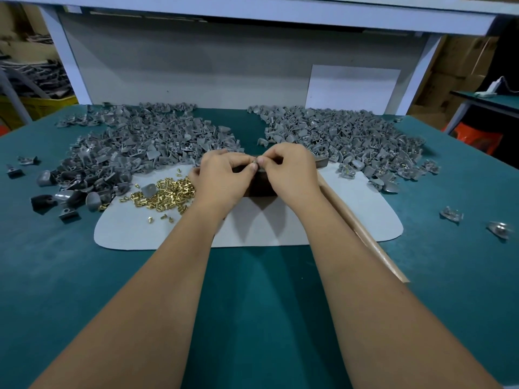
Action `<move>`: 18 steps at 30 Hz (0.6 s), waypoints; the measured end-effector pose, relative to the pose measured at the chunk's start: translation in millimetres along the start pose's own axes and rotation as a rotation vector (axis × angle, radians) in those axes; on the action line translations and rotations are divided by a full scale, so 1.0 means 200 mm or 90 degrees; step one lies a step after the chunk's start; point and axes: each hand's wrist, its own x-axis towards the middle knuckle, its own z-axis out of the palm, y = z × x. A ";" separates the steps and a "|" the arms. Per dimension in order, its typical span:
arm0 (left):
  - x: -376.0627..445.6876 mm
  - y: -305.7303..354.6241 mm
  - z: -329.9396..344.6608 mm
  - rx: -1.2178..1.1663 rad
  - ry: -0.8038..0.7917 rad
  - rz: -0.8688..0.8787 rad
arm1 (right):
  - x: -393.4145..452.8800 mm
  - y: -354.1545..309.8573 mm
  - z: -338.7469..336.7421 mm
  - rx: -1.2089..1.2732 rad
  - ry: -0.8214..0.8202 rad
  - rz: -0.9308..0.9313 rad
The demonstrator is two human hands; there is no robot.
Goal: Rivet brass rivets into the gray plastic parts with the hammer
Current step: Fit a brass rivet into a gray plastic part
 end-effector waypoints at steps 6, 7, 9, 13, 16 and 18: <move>0.00 0.00 0.01 -0.007 0.002 -0.021 | 0.01 -0.01 -0.05 0.155 0.027 0.085; 0.00 0.00 0.01 -0.009 0.003 -0.022 | 0.01 -0.01 -0.05 0.161 0.023 0.090; 0.01 0.00 0.01 -0.016 0.001 -0.022 | 0.01 -0.01 -0.05 0.154 0.013 0.088; 0.01 -0.01 0.01 -0.028 -0.002 -0.029 | 0.01 -0.01 -0.06 0.148 -0.008 0.085; 0.01 -0.01 0.02 -0.026 0.000 -0.032 | 0.01 0.00 -0.06 0.136 -0.023 0.076; 0.02 -0.02 0.02 -0.028 0.001 -0.031 | 0.01 0.00 -0.05 0.121 -0.029 0.068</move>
